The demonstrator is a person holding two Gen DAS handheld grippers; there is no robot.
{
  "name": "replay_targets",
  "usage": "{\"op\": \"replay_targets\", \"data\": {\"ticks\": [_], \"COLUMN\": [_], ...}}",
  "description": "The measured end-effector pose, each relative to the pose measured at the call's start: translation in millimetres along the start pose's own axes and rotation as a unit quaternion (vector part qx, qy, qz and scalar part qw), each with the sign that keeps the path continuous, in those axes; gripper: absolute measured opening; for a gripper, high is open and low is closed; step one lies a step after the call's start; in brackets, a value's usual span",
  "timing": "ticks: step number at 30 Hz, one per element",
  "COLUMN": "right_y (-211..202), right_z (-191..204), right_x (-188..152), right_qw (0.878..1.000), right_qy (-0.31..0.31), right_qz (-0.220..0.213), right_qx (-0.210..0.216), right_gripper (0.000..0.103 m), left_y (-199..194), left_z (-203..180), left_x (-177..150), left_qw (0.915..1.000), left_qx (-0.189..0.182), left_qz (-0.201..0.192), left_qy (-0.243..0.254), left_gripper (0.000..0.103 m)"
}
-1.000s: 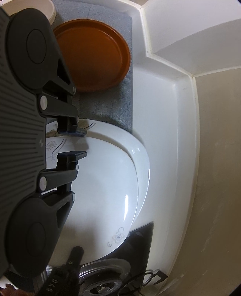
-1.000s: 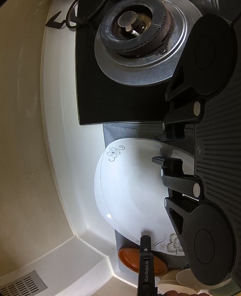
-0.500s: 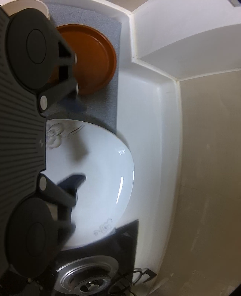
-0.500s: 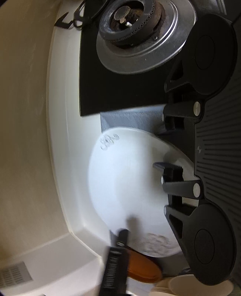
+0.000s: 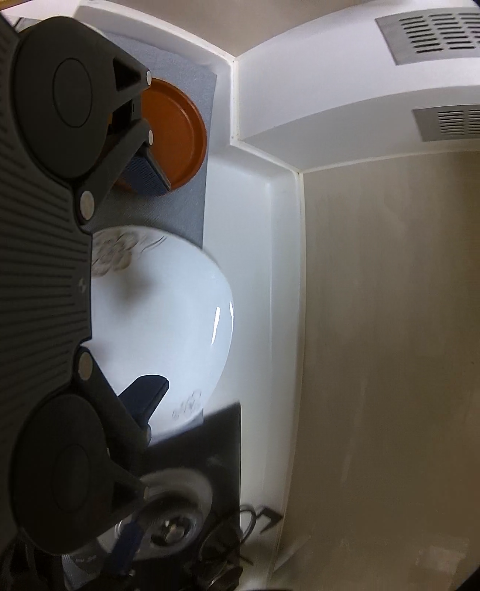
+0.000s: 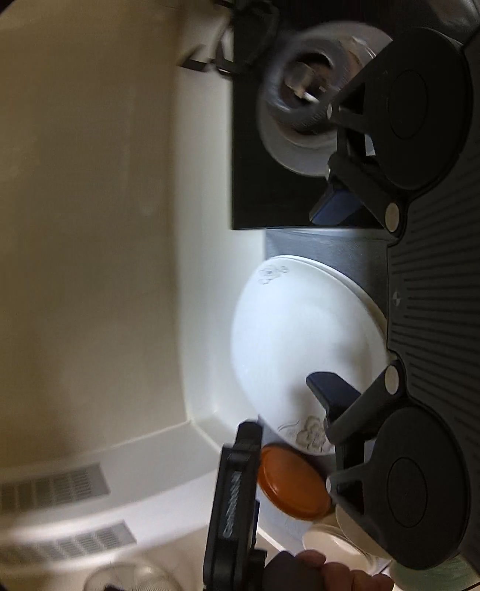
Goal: Organize plates and bowls
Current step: 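Lower the white plate onto the other white plate and open both tools, then move both tools toward the terracotta dish on the mat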
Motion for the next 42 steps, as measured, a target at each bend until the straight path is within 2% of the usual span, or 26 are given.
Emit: {"op": "replay_targets", "data": {"ticks": [1, 3, 6, 10, 13, 16, 21, 24, 28, 34, 38, 42], "right_y": [-7, -21, -36, -53, -64, -75, -88, -90, -95, -103, -107, -109], "right_z": [2, 3, 3, 1, 2, 5, 10, 13, 16, 10, 17, 36], "right_x": [1, 0, -5, -12, -20, -27, -31, -34, -41, -41, -35, -26], "right_qw": [1.0, 0.999, 0.998, 0.999, 0.999, 0.997, 0.994, 0.992, 0.99, 0.991, 0.991, 0.992], "right_qy": [-0.011, -0.03, -0.05, -0.046, -0.045, -0.064, -0.085, -0.091, -0.099, -0.091, -0.087, -0.084], "right_qz": [-0.006, -0.019, -0.027, -0.021, -0.013, -0.011, -0.014, -0.013, -0.008, -0.022, -0.032, -0.041], "right_qx": [-0.003, -0.007, -0.01, 0.003, 0.02, 0.036, 0.066, 0.083, 0.104, 0.1, 0.092, 0.081], "right_gripper": [0.098, 0.101, 0.101, 0.102, 0.102, 0.103, 0.103, 0.103, 0.103, 0.103, 0.103, 0.103], "left_y": [-7, -20, -38, -60, -83, -102, -126, -133, -137, -144, -153, -156], "left_z": [-3, -8, -15, -22, -22, -18, -7, -3, -6, -4, 15, 49], "left_x": [-3, -9, -23, -48, -69, -84, -90, -97, -103, -103, -97, -88], "left_qw": [1.0, 0.9999, 1.0, 1.0, 0.9996, 0.9991, 0.9955, 0.9935, 0.993, 0.9932, 0.9926, 0.9926], "left_qx": [-0.001, -0.001, -0.002, 0.006, 0.027, 0.04, 0.089, 0.104, 0.108, 0.102, 0.099, 0.094], "left_qz": [-0.004, -0.009, -0.006, 0.004, 0.001, 0.002, -0.018, -0.014, -0.008, -0.02, -0.039, -0.035], "left_qy": [-0.001, -0.005, -0.005, 0.0, 0.005, -0.015, -0.026, -0.044, -0.048, -0.052, -0.059, -0.068], "left_gripper": [0.103, 0.103, 0.103, 0.103, 0.103, 0.103, 0.103, 0.103, 0.103, 0.103, 0.103, 0.103]}}
Point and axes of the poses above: each gripper's, at about its wrist camera, not at the fingertips, and y roughly the way its jaws point, z to its left, x to its top, the point moved 10 cm from there along y, roughly the way its jaws point, and after that the axes turned 5 degrees about x, right-handed, at the moved point
